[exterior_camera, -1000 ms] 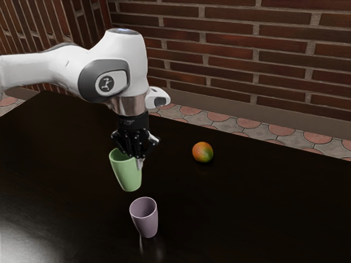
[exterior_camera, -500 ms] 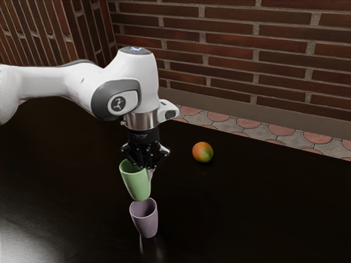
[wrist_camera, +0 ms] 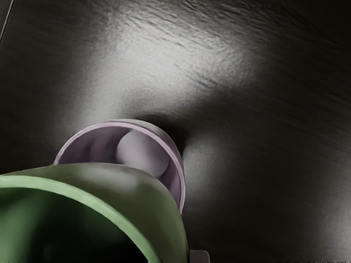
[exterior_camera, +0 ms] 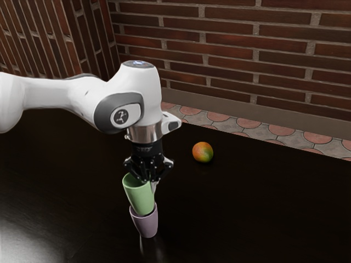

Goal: Place the left cup onto the right cup

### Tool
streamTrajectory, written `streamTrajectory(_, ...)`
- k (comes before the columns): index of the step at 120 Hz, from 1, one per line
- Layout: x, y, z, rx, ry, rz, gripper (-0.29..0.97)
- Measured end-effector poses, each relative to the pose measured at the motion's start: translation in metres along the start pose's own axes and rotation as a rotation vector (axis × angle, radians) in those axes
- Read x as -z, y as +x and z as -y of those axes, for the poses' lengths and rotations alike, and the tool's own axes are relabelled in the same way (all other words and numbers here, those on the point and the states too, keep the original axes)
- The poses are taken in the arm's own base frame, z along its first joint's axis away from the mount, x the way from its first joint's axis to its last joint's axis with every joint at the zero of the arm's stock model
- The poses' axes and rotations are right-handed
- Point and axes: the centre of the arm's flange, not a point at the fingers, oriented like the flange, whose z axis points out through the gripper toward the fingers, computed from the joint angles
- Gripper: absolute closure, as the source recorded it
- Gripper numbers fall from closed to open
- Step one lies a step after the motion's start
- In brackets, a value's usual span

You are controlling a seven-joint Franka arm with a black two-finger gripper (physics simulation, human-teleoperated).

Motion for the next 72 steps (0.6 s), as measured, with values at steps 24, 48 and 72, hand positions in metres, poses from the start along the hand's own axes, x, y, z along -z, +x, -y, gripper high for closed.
streamTrajectory(24, -0.008, -0.002, 0.004, 0.037, 0.000, 0.016, 0.79)
streamTrajectory(48, -0.005, 0.005, 0.005, 0.055, -0.007, -0.003, 0.79)
streamTrajectory(72, -0.011, 0.009, 0.003, 0.060, -0.011, -0.010, 0.79)
